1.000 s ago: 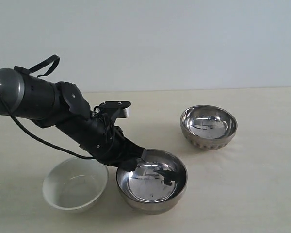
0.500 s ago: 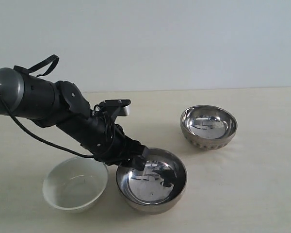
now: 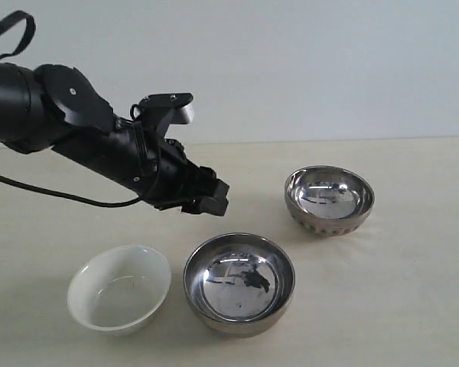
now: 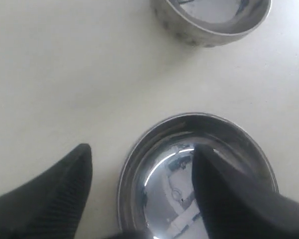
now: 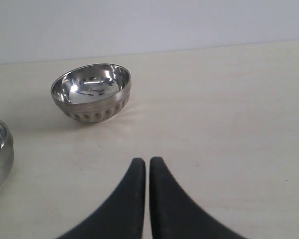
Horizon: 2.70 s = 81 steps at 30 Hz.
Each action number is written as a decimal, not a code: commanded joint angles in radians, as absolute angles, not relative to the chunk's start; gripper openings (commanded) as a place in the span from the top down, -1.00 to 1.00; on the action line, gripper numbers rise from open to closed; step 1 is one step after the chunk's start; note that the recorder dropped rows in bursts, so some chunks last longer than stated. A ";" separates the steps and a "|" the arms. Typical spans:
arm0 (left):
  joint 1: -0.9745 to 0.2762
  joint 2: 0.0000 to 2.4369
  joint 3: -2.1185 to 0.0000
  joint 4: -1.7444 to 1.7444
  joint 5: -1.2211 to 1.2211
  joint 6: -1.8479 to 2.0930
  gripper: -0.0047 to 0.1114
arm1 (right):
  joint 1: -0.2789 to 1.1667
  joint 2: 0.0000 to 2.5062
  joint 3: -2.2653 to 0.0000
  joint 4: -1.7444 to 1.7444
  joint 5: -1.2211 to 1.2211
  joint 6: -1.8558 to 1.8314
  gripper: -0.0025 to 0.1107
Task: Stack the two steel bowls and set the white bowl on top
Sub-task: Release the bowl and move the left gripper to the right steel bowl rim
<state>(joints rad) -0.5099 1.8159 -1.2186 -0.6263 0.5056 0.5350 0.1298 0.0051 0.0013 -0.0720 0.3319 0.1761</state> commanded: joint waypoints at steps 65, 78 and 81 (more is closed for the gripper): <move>-0.637 2.517 -2.216 -0.363 0.778 0.106 -0.05 | 0.133 0.000 0.000 -0.080 0.325 0.175 0.96; -0.640 2.556 -2.216 -0.340 0.717 0.059 -0.03 | 0.133 0.000 0.000 -0.080 0.325 0.175 0.96; -0.640 2.556 -2.216 -0.340 0.718 0.059 0.14 | 0.133 0.000 0.000 -0.080 0.325 0.175 0.96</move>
<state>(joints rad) -0.6357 2.5574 -2.2079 -0.3405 0.7297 0.0668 0.1298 0.0051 0.0013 -0.0720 0.3319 0.1761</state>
